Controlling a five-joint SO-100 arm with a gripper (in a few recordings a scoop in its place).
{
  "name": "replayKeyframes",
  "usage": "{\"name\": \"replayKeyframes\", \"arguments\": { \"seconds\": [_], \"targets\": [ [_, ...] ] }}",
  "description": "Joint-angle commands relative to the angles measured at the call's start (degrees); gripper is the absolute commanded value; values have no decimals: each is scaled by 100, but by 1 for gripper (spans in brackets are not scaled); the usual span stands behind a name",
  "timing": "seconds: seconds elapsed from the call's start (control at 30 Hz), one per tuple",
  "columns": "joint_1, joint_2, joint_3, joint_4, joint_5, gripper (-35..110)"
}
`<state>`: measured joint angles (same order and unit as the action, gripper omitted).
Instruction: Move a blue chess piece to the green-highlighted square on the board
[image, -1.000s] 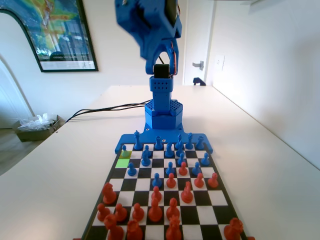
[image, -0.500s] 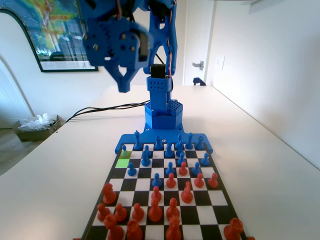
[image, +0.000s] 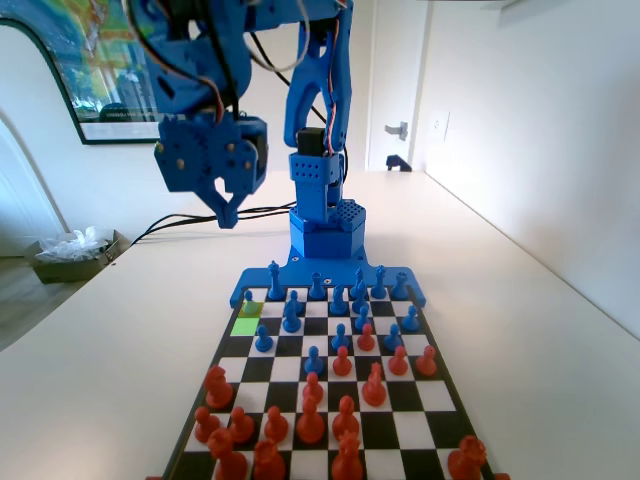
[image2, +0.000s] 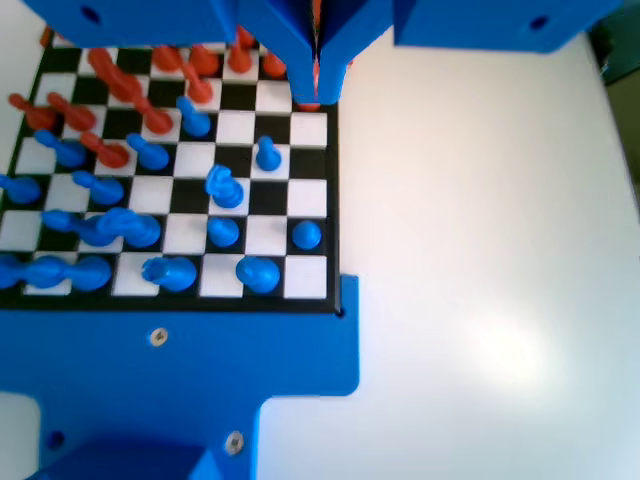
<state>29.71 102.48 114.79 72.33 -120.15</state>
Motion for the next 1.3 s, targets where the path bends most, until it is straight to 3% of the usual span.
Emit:
{"name": "replayKeyframes", "arguments": {
  "seconds": [0.0,0.43,1.27],
  "targets": [
    [88,88,272,-466,-26,1],
    [483,-545,1406,-2329,-765,9],
    [158,-598,2971,-3999,-756,10]
  ]
}}
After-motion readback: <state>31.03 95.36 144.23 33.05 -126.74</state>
